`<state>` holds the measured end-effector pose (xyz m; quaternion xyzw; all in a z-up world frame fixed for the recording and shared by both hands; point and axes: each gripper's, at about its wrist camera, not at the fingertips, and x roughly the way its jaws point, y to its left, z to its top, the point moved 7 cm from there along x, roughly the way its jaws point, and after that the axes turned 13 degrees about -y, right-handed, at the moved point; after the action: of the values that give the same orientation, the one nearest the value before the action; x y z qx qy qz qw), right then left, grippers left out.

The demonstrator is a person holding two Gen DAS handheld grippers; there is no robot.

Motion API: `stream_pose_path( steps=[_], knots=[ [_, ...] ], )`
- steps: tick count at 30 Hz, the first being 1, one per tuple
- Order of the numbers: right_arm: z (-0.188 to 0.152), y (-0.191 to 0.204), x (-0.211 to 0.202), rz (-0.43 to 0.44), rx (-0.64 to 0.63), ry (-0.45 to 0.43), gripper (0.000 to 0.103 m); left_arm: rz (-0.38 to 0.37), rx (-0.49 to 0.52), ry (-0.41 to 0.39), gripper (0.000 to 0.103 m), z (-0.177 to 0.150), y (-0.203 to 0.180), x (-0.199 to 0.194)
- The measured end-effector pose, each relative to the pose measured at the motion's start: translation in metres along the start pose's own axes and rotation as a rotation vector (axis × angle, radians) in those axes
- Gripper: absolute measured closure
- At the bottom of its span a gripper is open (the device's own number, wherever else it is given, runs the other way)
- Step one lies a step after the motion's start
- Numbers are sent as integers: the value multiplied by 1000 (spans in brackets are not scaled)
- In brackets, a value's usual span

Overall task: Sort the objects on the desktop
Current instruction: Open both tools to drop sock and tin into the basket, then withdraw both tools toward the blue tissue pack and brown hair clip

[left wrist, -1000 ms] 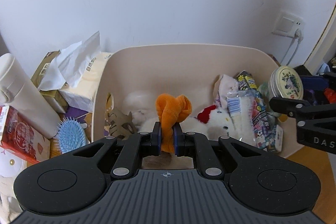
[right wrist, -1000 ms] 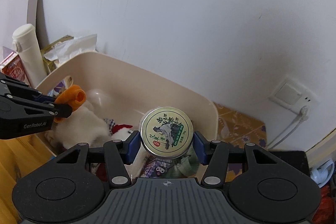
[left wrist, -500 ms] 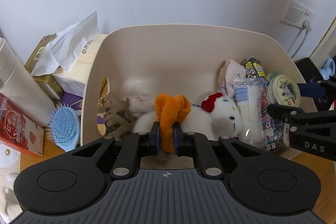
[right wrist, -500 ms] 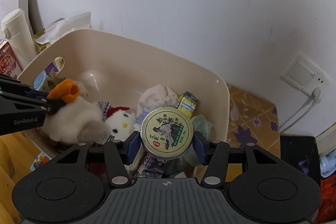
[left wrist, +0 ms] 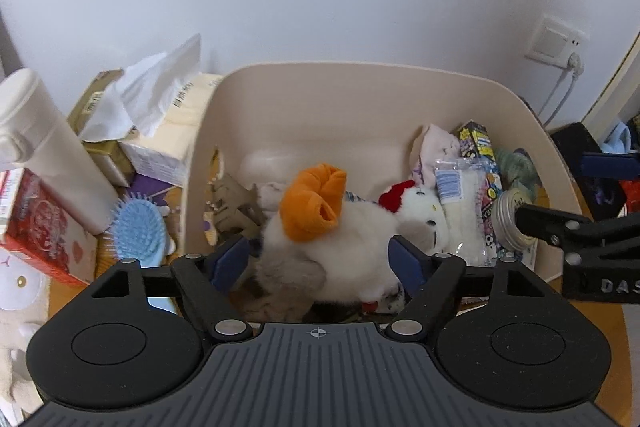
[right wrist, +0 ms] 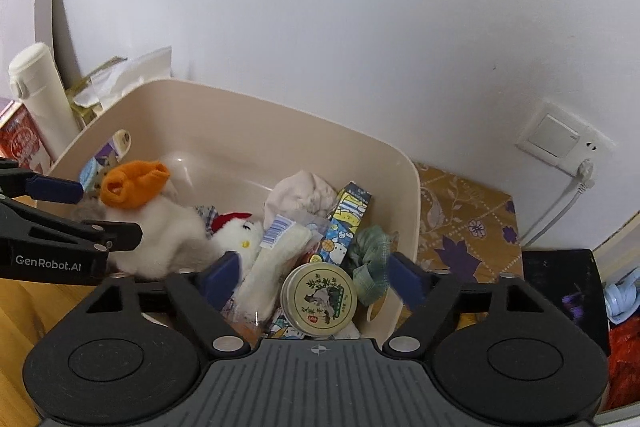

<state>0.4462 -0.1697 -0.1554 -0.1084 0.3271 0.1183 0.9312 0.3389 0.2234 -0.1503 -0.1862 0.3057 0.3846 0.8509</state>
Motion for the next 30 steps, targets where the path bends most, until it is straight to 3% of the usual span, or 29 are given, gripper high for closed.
stream_pose_path(
  steps=[2,6,13,30],
  knots=[
    [2,0,-8,-18,-3,-20,4,0,-8,-12,24,2,3,-7],
    [5,1,-22,-35,-5,-38,0,-2,-7,-38,24,3,6,-23],
    [-11,4,-46,-55,14,-29,0,-2,-5,-57,22,-8,17,-50],
    [-66,14,-86,-75,30,8,0,-19,21,35,22,-77,20,-78]
  ],
)
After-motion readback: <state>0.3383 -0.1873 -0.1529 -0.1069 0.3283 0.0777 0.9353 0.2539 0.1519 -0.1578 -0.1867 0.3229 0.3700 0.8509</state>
